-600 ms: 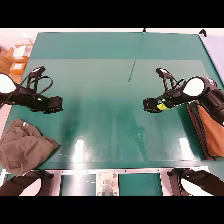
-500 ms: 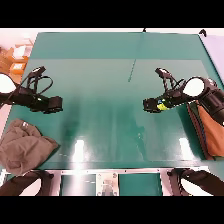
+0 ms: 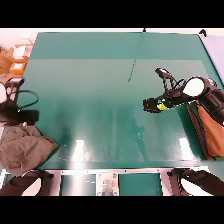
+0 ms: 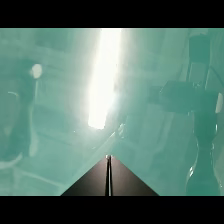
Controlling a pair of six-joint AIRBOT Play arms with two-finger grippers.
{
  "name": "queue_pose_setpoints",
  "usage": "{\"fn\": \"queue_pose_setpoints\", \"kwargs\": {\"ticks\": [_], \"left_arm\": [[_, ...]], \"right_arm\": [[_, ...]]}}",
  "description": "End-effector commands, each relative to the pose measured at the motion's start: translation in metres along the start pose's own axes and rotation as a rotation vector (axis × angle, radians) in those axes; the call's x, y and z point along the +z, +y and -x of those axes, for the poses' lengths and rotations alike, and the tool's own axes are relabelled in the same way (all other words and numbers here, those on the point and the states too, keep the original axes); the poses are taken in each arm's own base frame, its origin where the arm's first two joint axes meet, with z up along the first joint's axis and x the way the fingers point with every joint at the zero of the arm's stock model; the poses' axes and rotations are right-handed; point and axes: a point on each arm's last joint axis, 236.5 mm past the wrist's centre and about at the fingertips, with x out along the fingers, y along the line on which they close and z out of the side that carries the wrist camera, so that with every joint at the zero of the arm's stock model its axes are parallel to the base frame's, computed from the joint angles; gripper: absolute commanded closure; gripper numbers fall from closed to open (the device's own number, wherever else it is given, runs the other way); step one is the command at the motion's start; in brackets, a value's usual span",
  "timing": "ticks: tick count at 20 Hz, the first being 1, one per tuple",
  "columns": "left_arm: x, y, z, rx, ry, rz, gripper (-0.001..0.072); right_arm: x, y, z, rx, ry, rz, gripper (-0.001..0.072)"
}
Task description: Fold the shirts.
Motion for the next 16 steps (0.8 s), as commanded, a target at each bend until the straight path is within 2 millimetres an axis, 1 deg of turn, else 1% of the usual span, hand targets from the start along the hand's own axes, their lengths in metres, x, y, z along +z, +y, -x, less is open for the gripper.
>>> {"fn": "queue_pose_setpoints", "kwargs": {"ticks": [1, 2, 4, 6, 9, 10, 11, 12, 13, 15, 16], "left_arm": [[-0.044, 0.057, -0.040, 0.206, 0.127, 0.086, -0.0010], [-0.061, 0.063, -0.059, 0.211, 0.178, 0.108, -0.0010], [-0.085, 0.074, -0.087, 0.210, 0.235, 0.162, -0.0010], [-0.100, 0.084, -0.105, 0.201, 0.255, 0.234, -0.0010], [-0.113, 0.094, -0.122, 0.187, 0.259, 0.318, -0.0008], [-0.114, 0.094, -0.127, 0.179, 0.250, 0.331, 0.0028], [-0.112, 0.092, -0.130, 0.163, 0.242, 0.321, 0.0291], [-0.108, 0.089, -0.131, 0.143, 0.226, 0.290, 0.0640], [-0.101, 0.083, -0.131, 0.108, 0.208, 0.255, 0.0683], [-0.082, 0.077, -0.122, 0.059, 0.157, 0.245, 0.0684], [-0.067, 0.076, -0.113, 0.034, 0.117, 0.269, 0.0684]], "right_arm": [[0.000, 0.000, 0.000, 0.001, 0.000, 0.001, 0.0697], [0.000, 0.000, 0.000, 0.000, 0.000, 0.001, 0.0698], [0.000, 0.000, 0.000, 0.000, 0.000, 0.001, 0.0697], [0.000, 0.000, 0.000, 0.000, 0.000, 0.001, 0.0698], [0.000, 0.000, 0.000, 0.001, 0.000, 0.001, 0.0697], [0.000, 0.000, 0.000, 0.000, 0.000, 0.001, 0.0697], [0.000, 0.000, 0.000, 0.000, 0.000, 0.001, 0.0698], [0.000, 0.000, 0.000, 0.000, 0.000, 0.001, 0.0698], [0.000, 0.000, 0.000, 0.000, 0.000, 0.001, 0.0698], [0.000, 0.000, 0.000, 0.000, 0.000, 0.001, 0.0698], [0.000, 0.000, 0.000, 0.000, 0.000, 0.001, 0.0698]]}}
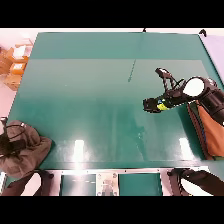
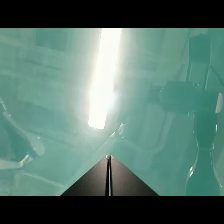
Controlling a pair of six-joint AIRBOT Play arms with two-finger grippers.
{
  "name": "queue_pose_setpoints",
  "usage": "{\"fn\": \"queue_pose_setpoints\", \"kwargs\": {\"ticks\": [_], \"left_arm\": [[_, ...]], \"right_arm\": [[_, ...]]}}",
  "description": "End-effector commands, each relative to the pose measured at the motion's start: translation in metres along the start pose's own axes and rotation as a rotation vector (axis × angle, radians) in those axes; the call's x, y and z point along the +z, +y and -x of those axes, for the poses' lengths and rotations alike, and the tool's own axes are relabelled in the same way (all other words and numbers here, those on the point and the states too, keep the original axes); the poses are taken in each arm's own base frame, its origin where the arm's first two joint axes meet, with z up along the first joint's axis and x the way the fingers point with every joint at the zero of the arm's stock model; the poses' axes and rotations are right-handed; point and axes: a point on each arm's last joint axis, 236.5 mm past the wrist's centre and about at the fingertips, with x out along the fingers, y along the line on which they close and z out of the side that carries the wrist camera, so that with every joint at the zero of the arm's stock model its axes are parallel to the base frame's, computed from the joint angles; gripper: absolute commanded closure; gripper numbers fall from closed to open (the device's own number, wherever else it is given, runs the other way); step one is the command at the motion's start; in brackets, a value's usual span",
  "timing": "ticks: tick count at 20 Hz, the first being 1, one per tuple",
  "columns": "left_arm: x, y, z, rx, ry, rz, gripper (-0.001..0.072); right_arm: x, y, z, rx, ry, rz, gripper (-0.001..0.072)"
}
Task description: Fold the shirts.
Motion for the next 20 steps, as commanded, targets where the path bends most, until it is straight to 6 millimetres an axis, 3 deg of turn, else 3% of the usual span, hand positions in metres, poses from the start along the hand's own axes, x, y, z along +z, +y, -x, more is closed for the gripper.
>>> {"fn": "queue_pose_setpoints", "kwargs": {"ticks": [1, 3, 5, 6, 7, 9, 11, 12, 14, 17, 19, 20], "left_arm": [[0.036, -0.022, 0.030, -0.142, -0.117, 0.020, 0.0684], [0.068, -0.060, 0.088, -0.338, -0.235, -0.030, 0.0685], [0.092, -0.106, 0.168, -0.537, -0.383, -0.099, 0.0686], [0.098, -0.134, 0.218, -0.645, -0.473, -0.154, 0.0685], [0.097, -0.164, 0.267, -0.757, -0.562, -0.220, 0.0685], [0.076, -0.220, 0.341, -0.937, -0.695, -0.354, 0.0686], [0.044, -0.273, 0.376, -1.059, -0.745, -0.477, 0.0686], [0.028, -0.299, 0.382, -1.097, -0.740, -0.535, 0.0685], [-0.003, -0.356, 0.375, -1.126, -0.706, -0.668, 0.0685], [-0.046, -0.437, 0.325, -1.100, -0.579, -0.803, 0.0683], [-0.067, -0.477, 0.293, -1.092, -0.527, -0.859, 0.0682], [-0.071, -0.488, 0.283, -1.096, -0.504, -0.858, 0.0608]], "right_arm": [[0.000, 0.000, 0.000, 0.000, 0.000, 0.001, 0.0698], [0.000, 0.000, 0.000, 0.000, 0.000, 0.001, 0.0698], [0.000, 0.000, 0.000, 0.000, 0.000, 0.001, 0.0698], [0.000, 0.000, 0.000, 0.000, 0.000, 0.001, 0.0697], [0.000, 0.000, 0.000, 0.000, 0.000, 0.001, 0.0697], [0.000, 0.000, 0.000, 0.000, 0.000, 0.001, 0.0698], [0.000, 0.000, 0.000, 0.000, 0.000, 0.001, 0.0698], [0.000, 0.000, 0.000, 0.000, 0.000, 0.001, 0.0698], [0.000, 0.000, 0.000, 0.001, 0.000, 0.001, 0.0697], [0.000, 0.000, 0.000, 0.000, 0.000, 0.001, 0.0697], [0.000, 0.000, 0.000, 0.000, 0.000, 0.001, 0.0697], [0.000, 0.000, 0.000, 0.001, 0.000, 0.001, 0.0698]]}}
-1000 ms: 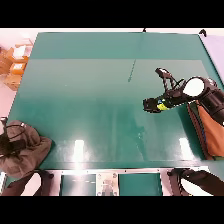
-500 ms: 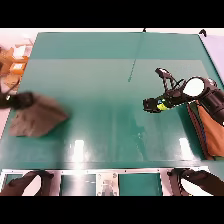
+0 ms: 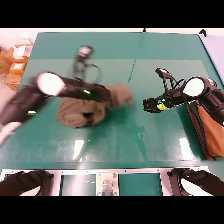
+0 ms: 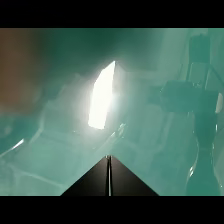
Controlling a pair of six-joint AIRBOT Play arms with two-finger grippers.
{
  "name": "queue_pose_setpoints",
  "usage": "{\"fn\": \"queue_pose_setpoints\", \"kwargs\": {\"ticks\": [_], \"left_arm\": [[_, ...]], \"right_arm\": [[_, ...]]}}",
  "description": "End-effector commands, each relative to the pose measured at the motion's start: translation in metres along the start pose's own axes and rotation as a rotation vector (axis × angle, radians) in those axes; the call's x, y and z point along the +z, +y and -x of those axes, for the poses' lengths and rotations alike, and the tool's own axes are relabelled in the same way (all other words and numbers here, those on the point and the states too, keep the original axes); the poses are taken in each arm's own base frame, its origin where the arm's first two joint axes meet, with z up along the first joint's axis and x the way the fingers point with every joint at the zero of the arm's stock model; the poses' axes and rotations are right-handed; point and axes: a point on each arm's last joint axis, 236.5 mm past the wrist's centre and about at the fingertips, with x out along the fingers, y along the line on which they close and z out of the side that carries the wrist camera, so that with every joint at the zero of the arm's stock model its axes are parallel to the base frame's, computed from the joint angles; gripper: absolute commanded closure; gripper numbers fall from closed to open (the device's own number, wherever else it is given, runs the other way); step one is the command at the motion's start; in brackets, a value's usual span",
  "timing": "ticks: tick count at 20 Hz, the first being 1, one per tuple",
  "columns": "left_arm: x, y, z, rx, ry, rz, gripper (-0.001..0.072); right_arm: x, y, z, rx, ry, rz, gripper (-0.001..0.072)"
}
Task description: Fold the shirts.
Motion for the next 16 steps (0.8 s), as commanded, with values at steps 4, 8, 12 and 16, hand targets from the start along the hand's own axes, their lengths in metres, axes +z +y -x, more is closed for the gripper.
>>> {"fn": "queue_pose_setpoints", "kwargs": {"ticks": [4, 8, 12, 16], "left_arm": [[-0.009, 0.013, -0.037, -0.010, 0.071, 0.020, 0.0009], [0.025, 0.095, 0.062, 0.130, 0.058, 0.114, 0.0009], [-0.009, 0.193, 0.150, 0.373, 0.117, 0.279, 0.0010], [-0.079, 0.232, 0.150, 0.390, 0.239, 0.465, 0.0010]], "right_arm": [[0.000, 0.000, 0.000, 0.000, 0.000, 0.001, 0.0698], [0.000, 0.000, 0.000, 0.000, 0.000, 0.001, 0.0697], [0.000, 0.001, 0.000, 0.001, 0.000, 0.001, 0.0697], [0.004, 0.001, 0.000, 0.003, -0.017, 0.001, 0.0698]]}}
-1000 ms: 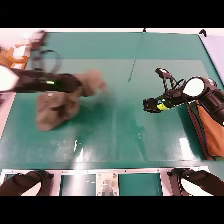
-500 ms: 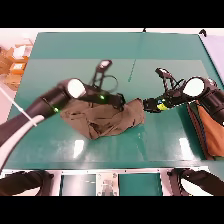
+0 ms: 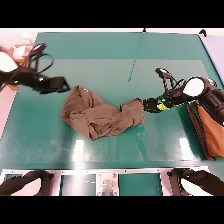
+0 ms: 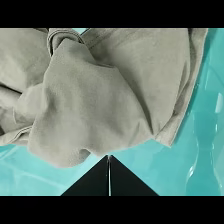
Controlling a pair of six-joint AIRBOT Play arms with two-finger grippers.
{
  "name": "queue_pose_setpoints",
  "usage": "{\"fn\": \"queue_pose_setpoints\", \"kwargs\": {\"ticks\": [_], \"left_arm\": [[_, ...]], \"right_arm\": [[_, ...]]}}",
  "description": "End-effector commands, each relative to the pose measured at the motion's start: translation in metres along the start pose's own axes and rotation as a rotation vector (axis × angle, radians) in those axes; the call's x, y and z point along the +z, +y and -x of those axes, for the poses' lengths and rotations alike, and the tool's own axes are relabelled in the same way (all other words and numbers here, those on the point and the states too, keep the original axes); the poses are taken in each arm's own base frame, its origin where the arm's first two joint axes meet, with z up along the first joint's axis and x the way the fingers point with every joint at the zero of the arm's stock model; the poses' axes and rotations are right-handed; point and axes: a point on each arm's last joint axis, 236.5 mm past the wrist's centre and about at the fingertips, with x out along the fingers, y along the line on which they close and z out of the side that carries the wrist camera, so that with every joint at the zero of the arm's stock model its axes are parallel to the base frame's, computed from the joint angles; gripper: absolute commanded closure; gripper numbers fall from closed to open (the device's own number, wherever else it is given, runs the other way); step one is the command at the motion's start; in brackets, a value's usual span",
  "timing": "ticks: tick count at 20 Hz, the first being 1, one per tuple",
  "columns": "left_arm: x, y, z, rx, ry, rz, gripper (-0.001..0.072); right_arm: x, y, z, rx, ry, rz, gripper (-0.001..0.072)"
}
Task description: Fold the shirts.
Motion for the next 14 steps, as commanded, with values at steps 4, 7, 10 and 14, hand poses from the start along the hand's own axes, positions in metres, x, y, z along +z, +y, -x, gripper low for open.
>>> {"fn": "queue_pose_setpoints", "kwargs": {"ticks": [4, 7, 10, 14], "left_arm": [[-0.096, 0.022, -0.059, -0.133, 0.207, 0.219, 0.0009], [-0.136, 0.022, -0.089, -0.167, 0.255, 0.305, 0.0009], [-0.157, 0.035, -0.106, -0.127, 0.256, 0.348, 0.0009], [-0.120, 0.036, -0.114, -0.155, 0.098, 0.416, 0.0010]], "right_arm": [[0.028, 0.009, -0.006, 0.046, -0.102, -0.014, 0.0231], [0.037, 0.021, -0.035, 0.118, -0.082, -0.014, 0.0168], [0.037, 0.013, -0.068, 0.110, -0.013, 0.002, 0.0167], [0.050, 0.014, -0.099, 0.123, 0.060, -0.009, 0.0167]]}}
